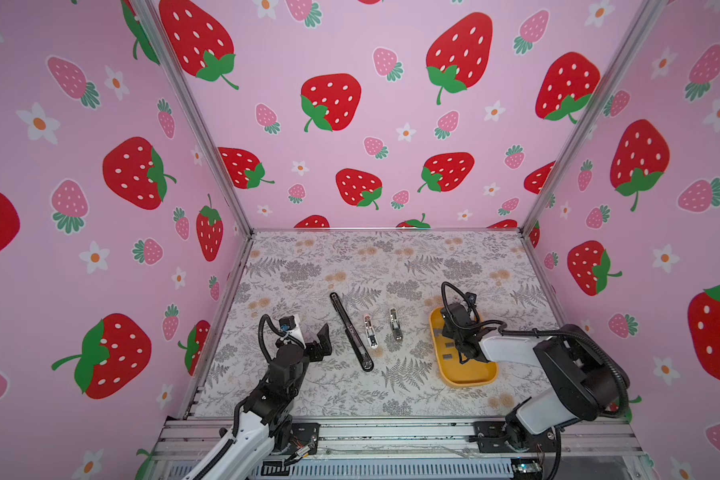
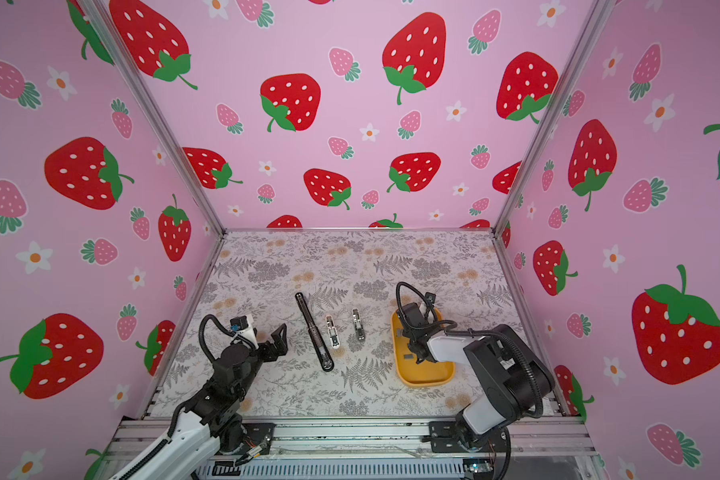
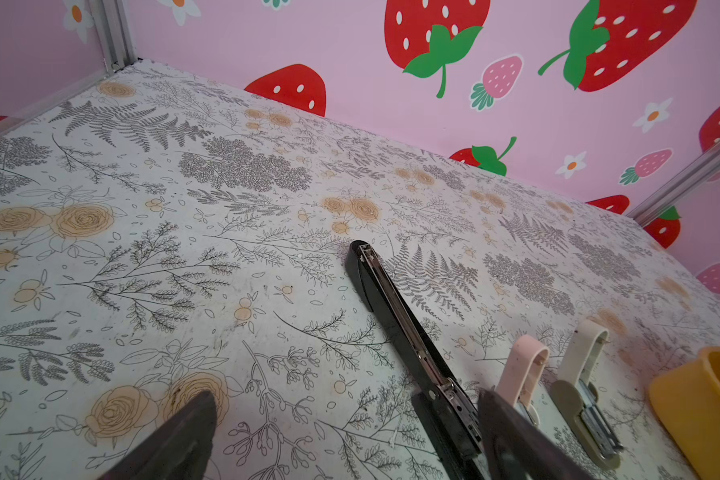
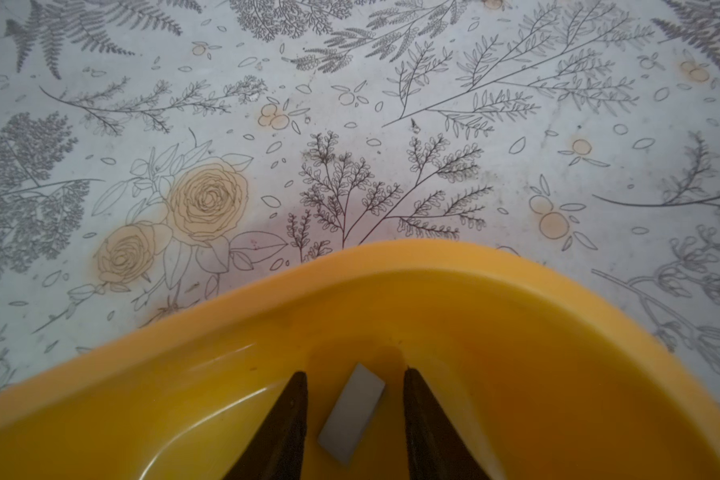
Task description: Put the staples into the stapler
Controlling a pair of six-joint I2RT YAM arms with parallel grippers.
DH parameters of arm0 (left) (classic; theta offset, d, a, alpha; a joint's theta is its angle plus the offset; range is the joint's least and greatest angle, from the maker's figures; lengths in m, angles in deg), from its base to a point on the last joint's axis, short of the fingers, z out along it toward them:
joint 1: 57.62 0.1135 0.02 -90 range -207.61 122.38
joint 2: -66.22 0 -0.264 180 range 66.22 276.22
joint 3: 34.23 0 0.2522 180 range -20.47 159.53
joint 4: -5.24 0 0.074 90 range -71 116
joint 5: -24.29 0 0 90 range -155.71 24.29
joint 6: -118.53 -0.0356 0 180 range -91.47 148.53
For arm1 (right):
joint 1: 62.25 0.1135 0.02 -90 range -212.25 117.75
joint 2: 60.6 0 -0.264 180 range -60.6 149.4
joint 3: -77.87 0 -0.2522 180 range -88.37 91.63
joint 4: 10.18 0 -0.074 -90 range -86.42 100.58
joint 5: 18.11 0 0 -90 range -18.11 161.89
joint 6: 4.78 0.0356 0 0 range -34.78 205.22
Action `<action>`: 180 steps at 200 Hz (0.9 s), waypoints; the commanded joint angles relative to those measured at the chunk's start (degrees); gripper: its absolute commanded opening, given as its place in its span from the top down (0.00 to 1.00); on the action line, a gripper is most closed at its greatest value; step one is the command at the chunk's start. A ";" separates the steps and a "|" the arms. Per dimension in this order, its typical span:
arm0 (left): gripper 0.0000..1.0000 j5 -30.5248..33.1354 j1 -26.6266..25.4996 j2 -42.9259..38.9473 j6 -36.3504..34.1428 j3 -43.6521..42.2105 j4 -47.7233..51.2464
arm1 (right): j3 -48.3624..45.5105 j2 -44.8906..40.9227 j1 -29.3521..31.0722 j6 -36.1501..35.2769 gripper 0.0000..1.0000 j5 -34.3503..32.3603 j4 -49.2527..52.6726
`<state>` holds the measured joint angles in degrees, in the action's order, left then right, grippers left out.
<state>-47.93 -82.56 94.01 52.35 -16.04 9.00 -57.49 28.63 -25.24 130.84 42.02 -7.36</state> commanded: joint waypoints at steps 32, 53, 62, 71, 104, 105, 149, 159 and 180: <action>0.01 0.24 0.23 -0.29 0.12 0.14 -0.72 | 0.06 2.00 -0.19 -0.18 0.71 1.39 2.33; 0.01 0.24 0.17 -0.30 0.10 0.14 -0.75 | 0.00 2.09 -0.19 -0.32 0.72 0.79 2.75; 0.01 0.29 0.20 -0.33 0.10 0.14 -0.77 | -0.07 2.04 -0.19 -0.52 0.74 0.68 2.84; 0.01 0.24 0.24 -0.34 0.07 0.09 -0.72 | -0.06 2.00 -0.19 -0.77 0.75 0.73 2.77; 0.01 0.29 0.20 -0.33 0.12 0.13 -0.72 | -0.04 2.09 -0.19 -1.80 0.76 1.12 2.68; 0.01 0.26 0.23 -0.35 0.11 0.14 -0.72 | -0.07 2.09 -0.19 -1.83 0.76 1.12 2.68; 0.01 0.24 0.21 -0.35 0.10 0.14 -0.75 | 0.30 2.35 -0.19 -2.29 0.73 1.24 2.85; 0.01 0.24 0.22 -0.32 0.13 0.14 -0.77 | 0.35 2.39 -0.19 -2.40 0.71 1.24 2.85; 0.01 0.24 0.25 -0.29 0.12 0.13 -0.75 | 0.49 2.78 -0.19 -2.58 0.71 1.46 2.94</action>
<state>-47.93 -82.56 94.01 52.35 -16.04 9.00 -56.97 29.53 -25.26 128.61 41.78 -8.04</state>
